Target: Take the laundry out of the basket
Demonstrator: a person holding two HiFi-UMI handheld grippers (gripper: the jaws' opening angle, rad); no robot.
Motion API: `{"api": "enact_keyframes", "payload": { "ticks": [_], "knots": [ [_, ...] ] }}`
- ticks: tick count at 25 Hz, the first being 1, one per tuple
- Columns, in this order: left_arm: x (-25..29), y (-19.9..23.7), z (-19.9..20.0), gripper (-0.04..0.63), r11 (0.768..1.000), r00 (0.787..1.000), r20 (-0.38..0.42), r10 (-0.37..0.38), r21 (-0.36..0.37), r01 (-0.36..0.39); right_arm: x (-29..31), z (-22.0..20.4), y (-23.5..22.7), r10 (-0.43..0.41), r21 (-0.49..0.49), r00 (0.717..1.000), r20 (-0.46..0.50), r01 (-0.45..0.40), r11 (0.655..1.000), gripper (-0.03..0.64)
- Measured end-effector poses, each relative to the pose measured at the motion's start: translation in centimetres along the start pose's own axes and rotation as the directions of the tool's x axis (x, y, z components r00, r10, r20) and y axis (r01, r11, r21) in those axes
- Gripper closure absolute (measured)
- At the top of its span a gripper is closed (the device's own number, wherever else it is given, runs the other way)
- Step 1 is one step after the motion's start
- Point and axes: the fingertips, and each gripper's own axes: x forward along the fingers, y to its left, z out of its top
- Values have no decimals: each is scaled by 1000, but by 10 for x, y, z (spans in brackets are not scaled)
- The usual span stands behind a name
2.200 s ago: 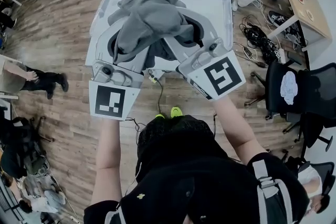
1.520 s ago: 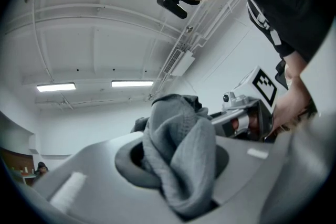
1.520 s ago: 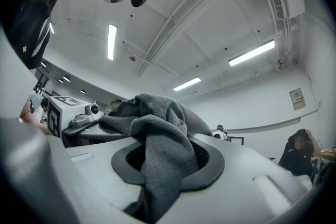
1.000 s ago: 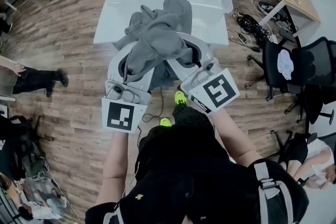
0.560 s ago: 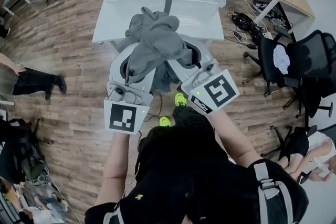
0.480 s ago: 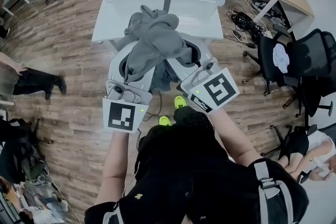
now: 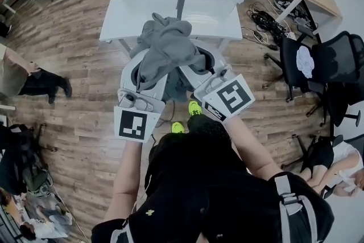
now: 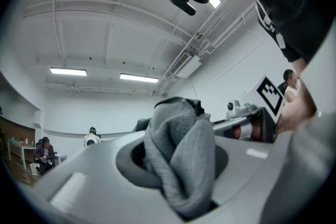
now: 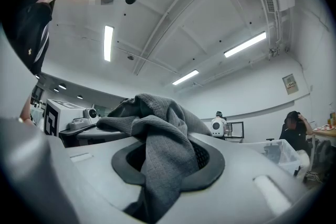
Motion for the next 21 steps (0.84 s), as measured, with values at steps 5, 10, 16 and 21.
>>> {"api": "enact_keyframes", "payload": {
  "ticks": [5, 10, 16, 21],
  "knots": [
    [-8, -5, 2, 508, 1000, 1000, 0, 7, 11, -7, -6, 0, 7, -11, -11, 1000, 12, 11, 1000, 525],
    [-8, -8, 7, 508, 1000, 1000, 6, 11, 12, -12, -11, 4, 8, -21, -19, 1000, 20, 21, 1000, 525],
    [-10, -10, 12, 508, 1000, 1000, 4, 8, 18, -8, -13, 9, 10, -29, -20, 999, 26, 30, 999, 525],
    [-11, -10, 12, 508, 1000, 1000, 6, 9, 12, -9, -14, 8, 11, -30, -18, 999, 27, 30, 999, 525]
  ]
}}
